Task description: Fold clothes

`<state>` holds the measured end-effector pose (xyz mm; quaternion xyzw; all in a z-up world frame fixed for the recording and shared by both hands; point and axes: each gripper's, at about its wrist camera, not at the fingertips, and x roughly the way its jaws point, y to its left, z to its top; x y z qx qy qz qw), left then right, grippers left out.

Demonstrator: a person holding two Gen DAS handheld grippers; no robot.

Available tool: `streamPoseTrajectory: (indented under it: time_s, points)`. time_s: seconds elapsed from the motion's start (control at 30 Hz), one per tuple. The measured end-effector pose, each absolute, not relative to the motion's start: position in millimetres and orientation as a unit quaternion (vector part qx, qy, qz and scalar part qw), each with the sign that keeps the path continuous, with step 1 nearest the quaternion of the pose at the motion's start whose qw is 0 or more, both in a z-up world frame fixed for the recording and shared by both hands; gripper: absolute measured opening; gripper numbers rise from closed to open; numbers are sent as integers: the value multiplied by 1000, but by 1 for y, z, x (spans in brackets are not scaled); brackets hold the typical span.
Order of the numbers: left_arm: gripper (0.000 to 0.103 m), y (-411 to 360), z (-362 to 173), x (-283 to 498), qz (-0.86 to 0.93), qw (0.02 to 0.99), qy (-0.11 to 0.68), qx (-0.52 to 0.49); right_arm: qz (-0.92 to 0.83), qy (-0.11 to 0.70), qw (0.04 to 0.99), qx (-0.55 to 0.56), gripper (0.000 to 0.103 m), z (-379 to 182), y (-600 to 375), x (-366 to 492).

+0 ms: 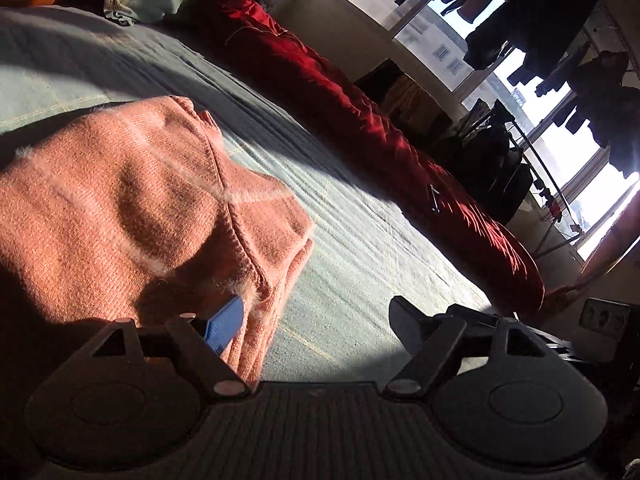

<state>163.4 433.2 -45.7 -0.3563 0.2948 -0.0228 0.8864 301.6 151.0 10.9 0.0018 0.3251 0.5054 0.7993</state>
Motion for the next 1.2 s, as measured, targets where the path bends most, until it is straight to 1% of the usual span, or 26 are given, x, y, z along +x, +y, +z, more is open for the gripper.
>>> streamPoseTrajectory:
  time_s: [0.07,0.13,0.23,0.37,0.43,0.5,0.57,0.7,0.83,1.0,1.2]
  points:
    - [79,424,-66,163,-43,869,310,-382,506,328,798,0,88,9,150,302]
    - [79,413,-74,160,-43,868,316,-379,503,331,798,-3,88,6,149,302]
    - [79,411,-58,153,-41,884,295,-359,501,337,797,2,88,3,147,304]
    - [80,420,-33,138,7,917,239,-318,501,339,796,12,88,3,145,306]
    - [80,423,-39,141,25,914,257,-313,501,340,796,13,88,2,145,305]
    - [80,423,-57,147,22,897,293,-329,503,342,794,9,88,1,147,303]
    - [79,417,-66,148,25,896,307,-320,506,343,792,1,88,1,151,300]
    - [80,427,-44,148,20,908,298,-294,511,349,786,-21,92,-1,160,295]
    - [80,449,-27,146,102,918,295,-242,509,359,781,-39,92,-3,169,291]
    - [80,473,-29,150,181,916,311,-176,505,369,778,-53,92,-7,176,288]
    - [80,484,-47,149,209,903,329,-182,499,374,780,-53,92,-10,176,289]
